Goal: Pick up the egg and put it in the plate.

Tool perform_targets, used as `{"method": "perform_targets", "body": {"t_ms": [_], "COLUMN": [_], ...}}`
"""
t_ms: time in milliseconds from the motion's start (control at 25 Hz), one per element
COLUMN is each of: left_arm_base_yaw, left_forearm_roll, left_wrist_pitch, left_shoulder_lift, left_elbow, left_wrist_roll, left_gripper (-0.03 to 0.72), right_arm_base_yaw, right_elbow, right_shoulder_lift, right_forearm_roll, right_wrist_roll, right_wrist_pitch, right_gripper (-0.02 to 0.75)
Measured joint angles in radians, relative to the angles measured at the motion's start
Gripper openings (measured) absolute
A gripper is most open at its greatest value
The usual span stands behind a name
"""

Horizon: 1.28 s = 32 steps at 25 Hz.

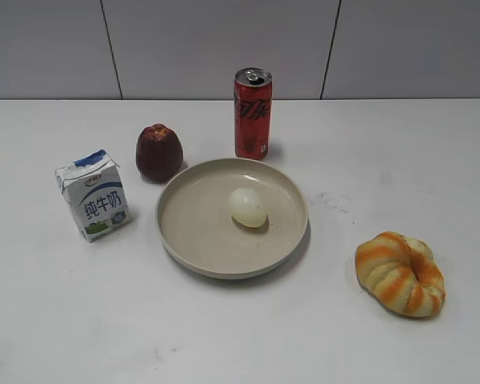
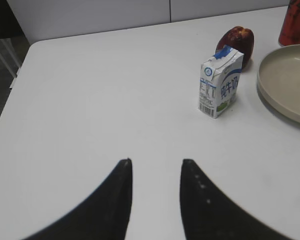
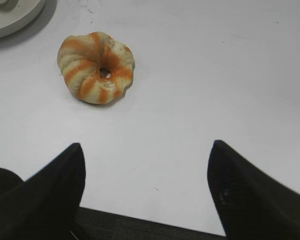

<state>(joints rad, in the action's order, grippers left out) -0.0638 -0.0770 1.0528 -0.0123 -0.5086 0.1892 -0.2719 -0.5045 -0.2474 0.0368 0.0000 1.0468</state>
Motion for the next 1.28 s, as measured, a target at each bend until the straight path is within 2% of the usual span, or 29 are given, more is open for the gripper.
{"method": "perform_targets", "body": {"t_ms": [480, 840, 1280], "left_arm_base_yaw": [0.0, 0.0, 0.0], "left_forearm_roll": [0.0, 0.0, 0.0], "left_wrist_pitch": [0.0, 0.0, 0.0], "left_shoulder_lift": [0.0, 0.0, 0.0], "left_elbow": [0.0, 0.0, 0.0], "left_wrist_roll": [0.0, 0.0, 0.0], "left_gripper": [0.239, 0.239, 0.239], "right_arm_base_yaw": [0.012, 0.198, 0.22], "right_elbow": [0.0, 0.0, 0.0], "right_shoulder_lift": [0.027, 0.171, 0.252], "right_forearm_roll": [-0.001, -0.002, -0.004], "right_wrist_roll": [-0.005, -0.005, -0.005], "right_wrist_pitch": [0.0, 0.0, 0.0], "right_gripper": [0.588, 0.588, 0.588]}}
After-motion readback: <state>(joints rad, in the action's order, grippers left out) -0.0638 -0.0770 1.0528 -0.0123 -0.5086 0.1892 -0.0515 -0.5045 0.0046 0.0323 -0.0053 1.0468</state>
